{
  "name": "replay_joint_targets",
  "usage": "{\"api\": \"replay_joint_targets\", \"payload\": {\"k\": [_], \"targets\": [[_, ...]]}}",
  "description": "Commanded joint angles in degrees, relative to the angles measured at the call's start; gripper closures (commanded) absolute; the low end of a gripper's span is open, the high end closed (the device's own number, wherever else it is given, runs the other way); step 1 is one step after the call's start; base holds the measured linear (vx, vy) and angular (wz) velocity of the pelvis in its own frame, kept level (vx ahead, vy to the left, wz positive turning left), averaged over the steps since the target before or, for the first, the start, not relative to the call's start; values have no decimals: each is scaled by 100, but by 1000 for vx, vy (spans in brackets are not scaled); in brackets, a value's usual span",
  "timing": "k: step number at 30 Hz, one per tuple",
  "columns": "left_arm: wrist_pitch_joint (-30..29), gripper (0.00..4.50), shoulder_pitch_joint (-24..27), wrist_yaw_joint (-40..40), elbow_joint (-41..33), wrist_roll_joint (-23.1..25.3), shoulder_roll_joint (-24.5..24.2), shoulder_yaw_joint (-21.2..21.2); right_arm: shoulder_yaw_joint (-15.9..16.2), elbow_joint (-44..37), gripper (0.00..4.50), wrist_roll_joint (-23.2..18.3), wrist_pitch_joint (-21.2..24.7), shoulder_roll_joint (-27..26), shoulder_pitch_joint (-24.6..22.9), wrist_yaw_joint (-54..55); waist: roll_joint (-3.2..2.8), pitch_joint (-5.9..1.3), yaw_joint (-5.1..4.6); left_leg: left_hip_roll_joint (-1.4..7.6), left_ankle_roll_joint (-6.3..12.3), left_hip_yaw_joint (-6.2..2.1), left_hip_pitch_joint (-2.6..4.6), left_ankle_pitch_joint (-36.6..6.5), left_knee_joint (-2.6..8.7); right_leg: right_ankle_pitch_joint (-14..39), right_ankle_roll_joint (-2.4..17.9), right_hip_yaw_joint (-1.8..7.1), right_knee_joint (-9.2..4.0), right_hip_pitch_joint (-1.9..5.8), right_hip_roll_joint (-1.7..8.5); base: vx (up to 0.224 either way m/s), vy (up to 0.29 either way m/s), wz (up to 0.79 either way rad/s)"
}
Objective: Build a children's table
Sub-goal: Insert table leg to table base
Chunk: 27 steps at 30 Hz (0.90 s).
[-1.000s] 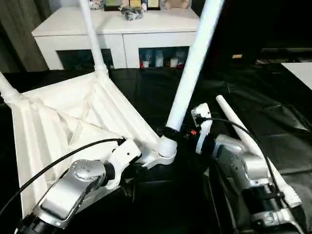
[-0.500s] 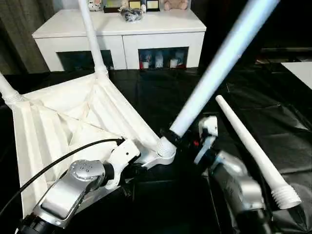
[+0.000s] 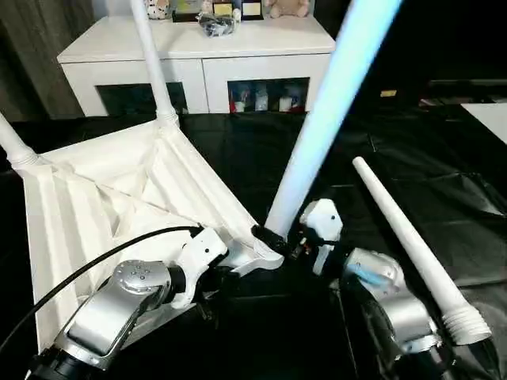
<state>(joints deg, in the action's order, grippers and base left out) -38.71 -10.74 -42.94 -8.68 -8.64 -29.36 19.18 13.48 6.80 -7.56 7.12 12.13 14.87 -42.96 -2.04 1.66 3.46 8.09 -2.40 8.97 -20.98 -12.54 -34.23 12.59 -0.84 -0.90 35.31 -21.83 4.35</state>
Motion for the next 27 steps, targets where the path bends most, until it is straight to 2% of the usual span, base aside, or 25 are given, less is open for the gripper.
{"api": "replay_joint_targets", "payload": {"k": [1, 3, 6, 9, 10, 12, 13, 16, 17, 19, 22, 24, 25, 27], "targets": [[6, 450, 2, 81, 52, 62, -24, 3, 425, 335, 266, 36, 661, 60, -179, -343, 36, -131, 7, 419, 44, -168, 28, -1760, 584, 1810, 997, 227, -516, 89, 360, 0, 0, 0], [-6, 450, 10, 69, 35, 63, -22, 17, 489, 326, 266, -87, 1001, 153, -44, -512, 73, -142, 10, 422, 9, -174, 35, -1766, 586, 1878, 949, 229, -516, 92, 367, 0, 0, 0], [-14, 450, 10, 69, 37, 73, 8, 35, 475, 627, 266, -310, 1614, 244, 320, -954, 100, -149, 10, 423, 34, -162, 37, -1644, 572, 1749, 978, 229, -505, 83, 365, 0, 0, 0], [-11, 450, 7, 69, 46, 75, 14, 35, 429, 761, 266, -360, 1718, 240, 418, -1026, 99, -159, 17, 420, 48, -151, 34, -1531, 559, 1635, 1029, 229, -509, 89, 377, 0, 0, 0], [-11, 450, 2, 60, 53, 74, 19, 33, 343, 1047, 266, -388, 1820, 222, 577, -1078, 112, -167, 13, 420, 56, -149, 32, -1499, 556, 1577, 1041, 227, -498, 96, 371, 0, 0, 0], [-16, 450, -4, 53, 52, 73, 20, 33, 318, 1291, 266, -352, 1847, 228, 671, -1109, 120, -173, 9, 417, 48, -144, 35, -1486, 552, 1523, 1104, 218, -494, 91, 371, 0, 0, 0], [-18, 450, -6, 51, 48, 72, 14, 34, 371, 1384, 266, -320, 1873, 268, 696, -1131, 102, -164, 16, 420, 26, -151, 29, -1540, 566, 1598, 1095, 217, -502, 93, 372, 0, 0, 0], [-26, 450, 3, 37, 29, 61, 0, 33, 449, 1469, 266, -252, 1844, 303, 673, -1139, 115, -162, 17, 430, -75, -162, 54, -1794, 587, 1862, 991, 221, -524, 75, 374, 0, 0, 0], [-32, 450, 12, 28, 17, 55, -6, 34, 475, 1489, 266, -223, 1821, 312, 659, -1133, 118, -162, 14, 430, -87, -164, 54, -1816, 590, 1867, 979, 222, -526, 75, 373, 0, 0, 0], [-34, 450, 28, -7, 7, 39, -23, 40, 481, 1553, 266, -207, 1817, 291, 654, -1122, 83, -169, 17, 427, -127, -171, 56, -1850, 595, 1813, 955, 222, -522, 71, 371, 0, 0, 0], [-10, 450, 36, -122, 8, 19, -68, 77, 469, 1838, 266, -139, 1792, 196, 727, -1049, 86, -168, 6, 419, -138, -168, 52, -1907, 596, 1837, 950, 226, -535, 66, 370, 0, 0, 0], [-5, 450, 31, -141, 7, 13, -64, 74, 478, 1912, 266, -117, 1775, 183, 755, -1058, 84, -133, -10, 418, -190, -180, 67, -2218, 613, 2232, 911, 229, -574, 41, 377, 0, 0, 0], [-9, 450, 19, -164, 1, 4, -59, 67, 486, 1983, 266, -107, 1775, 168, 786, -1088, 82, -122, -25, 418, -280, -202, 113, -2565, 621, 2678, 805, 239, -616, 12, 389, 0, 0, 0], [21, 450, -3, -230, 11, -25, -63, 70, 497, 2122, 266, -49, 1722, 149, 870, -1070, 72, -134, -36, 421, -304, -219, 115, -2629, 634, 2657, 775, 240, -614, 11, 386, 0, 0, 0]]}}
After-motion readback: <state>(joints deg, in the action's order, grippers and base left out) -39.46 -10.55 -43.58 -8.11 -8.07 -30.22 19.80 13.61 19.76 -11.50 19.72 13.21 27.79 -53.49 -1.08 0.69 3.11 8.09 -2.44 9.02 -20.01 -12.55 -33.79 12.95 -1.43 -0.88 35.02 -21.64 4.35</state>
